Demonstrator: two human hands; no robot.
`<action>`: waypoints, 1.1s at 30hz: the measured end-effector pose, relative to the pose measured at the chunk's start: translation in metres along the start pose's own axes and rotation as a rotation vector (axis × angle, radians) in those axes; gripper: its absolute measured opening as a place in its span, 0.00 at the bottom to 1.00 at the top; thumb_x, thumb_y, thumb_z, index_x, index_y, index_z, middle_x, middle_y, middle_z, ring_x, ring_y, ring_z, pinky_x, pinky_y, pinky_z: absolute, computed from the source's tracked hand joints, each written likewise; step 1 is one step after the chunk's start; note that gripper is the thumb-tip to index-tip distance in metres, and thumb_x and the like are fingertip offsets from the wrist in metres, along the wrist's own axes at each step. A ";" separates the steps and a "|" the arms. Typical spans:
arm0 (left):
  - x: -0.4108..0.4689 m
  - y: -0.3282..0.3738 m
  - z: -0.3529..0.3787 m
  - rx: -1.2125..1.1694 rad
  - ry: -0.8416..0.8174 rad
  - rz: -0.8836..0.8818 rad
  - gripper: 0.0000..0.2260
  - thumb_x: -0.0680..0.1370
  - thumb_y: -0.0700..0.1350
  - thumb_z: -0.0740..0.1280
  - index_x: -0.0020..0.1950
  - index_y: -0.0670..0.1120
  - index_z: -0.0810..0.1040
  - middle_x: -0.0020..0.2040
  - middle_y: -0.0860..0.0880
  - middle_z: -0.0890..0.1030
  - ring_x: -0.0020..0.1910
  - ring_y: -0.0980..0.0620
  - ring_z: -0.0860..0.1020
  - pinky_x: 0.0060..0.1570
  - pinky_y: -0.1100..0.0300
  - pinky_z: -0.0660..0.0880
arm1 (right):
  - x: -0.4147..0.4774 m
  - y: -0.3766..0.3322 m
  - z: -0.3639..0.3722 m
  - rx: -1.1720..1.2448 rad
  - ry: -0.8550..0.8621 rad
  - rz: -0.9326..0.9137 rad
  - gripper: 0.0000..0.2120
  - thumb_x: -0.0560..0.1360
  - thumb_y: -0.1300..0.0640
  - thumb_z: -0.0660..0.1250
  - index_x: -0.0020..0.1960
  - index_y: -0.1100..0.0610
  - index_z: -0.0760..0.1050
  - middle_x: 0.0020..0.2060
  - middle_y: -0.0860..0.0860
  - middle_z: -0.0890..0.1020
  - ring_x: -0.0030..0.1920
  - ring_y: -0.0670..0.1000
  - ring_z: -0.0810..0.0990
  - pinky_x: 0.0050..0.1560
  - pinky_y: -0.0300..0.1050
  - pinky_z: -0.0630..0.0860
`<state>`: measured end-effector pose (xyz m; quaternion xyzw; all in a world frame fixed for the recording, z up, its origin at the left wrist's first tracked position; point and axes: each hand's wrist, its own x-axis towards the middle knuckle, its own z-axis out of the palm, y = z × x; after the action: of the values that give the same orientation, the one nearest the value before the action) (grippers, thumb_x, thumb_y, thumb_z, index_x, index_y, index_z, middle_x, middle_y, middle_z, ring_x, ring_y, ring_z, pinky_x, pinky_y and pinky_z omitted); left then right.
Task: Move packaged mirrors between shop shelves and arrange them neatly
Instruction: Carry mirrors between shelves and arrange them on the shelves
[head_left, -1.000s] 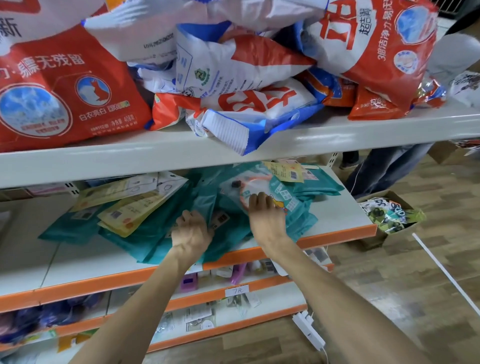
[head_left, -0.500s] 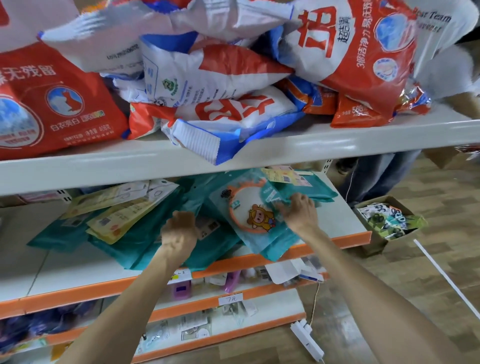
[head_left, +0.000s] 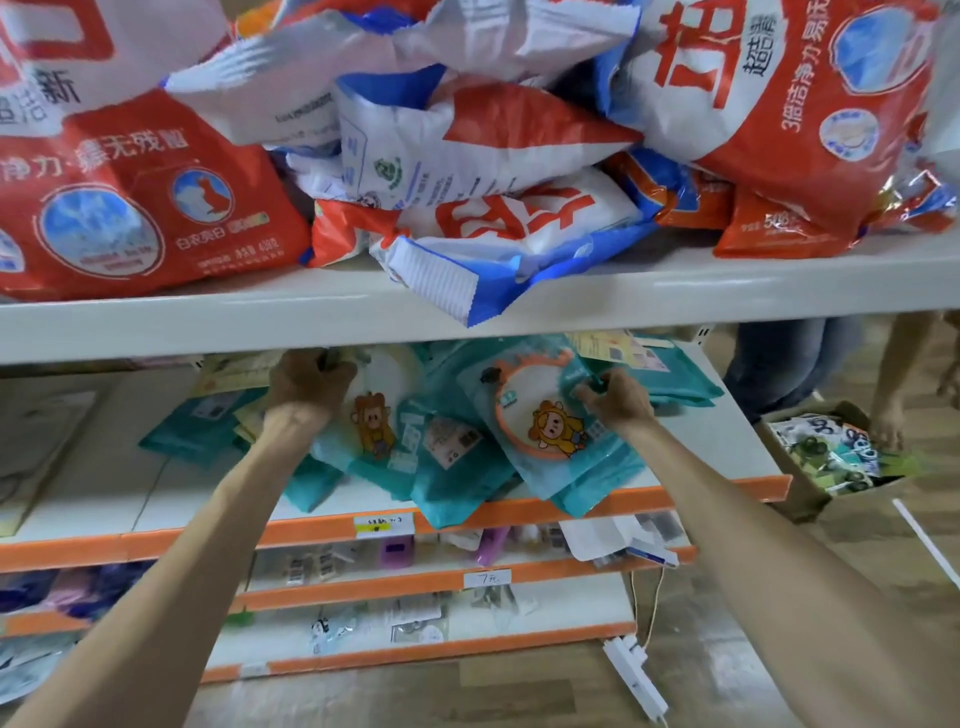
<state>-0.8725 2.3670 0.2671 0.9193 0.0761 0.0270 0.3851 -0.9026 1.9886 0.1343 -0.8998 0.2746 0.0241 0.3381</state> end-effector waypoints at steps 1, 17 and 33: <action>0.001 0.003 -0.003 -0.054 0.014 -0.010 0.08 0.75 0.43 0.67 0.36 0.44 0.73 0.34 0.45 0.74 0.37 0.47 0.71 0.35 0.55 0.63 | -0.002 -0.003 -0.001 0.007 -0.002 0.007 0.31 0.57 0.26 0.58 0.47 0.48 0.74 0.41 0.50 0.81 0.41 0.53 0.80 0.44 0.55 0.81; 0.010 -0.077 0.064 -0.410 -0.106 -0.318 0.13 0.77 0.53 0.70 0.54 0.45 0.76 0.49 0.43 0.80 0.47 0.45 0.77 0.49 0.53 0.76 | -0.029 -0.025 -0.011 0.503 -0.085 0.198 0.18 0.70 0.49 0.76 0.53 0.60 0.79 0.45 0.56 0.85 0.45 0.56 0.84 0.48 0.50 0.82; -0.008 -0.069 -0.017 -0.672 -0.251 -0.371 0.12 0.72 0.48 0.76 0.50 0.45 0.80 0.44 0.44 0.83 0.47 0.42 0.82 0.55 0.42 0.78 | -0.124 -0.080 -0.041 0.797 0.028 0.215 0.07 0.74 0.62 0.73 0.51 0.60 0.78 0.47 0.58 0.84 0.44 0.56 0.85 0.46 0.51 0.81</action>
<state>-0.8900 2.4254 0.2299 0.7088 0.1802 -0.1322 0.6690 -0.9723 2.0719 0.2423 -0.6650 0.3594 -0.0610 0.6518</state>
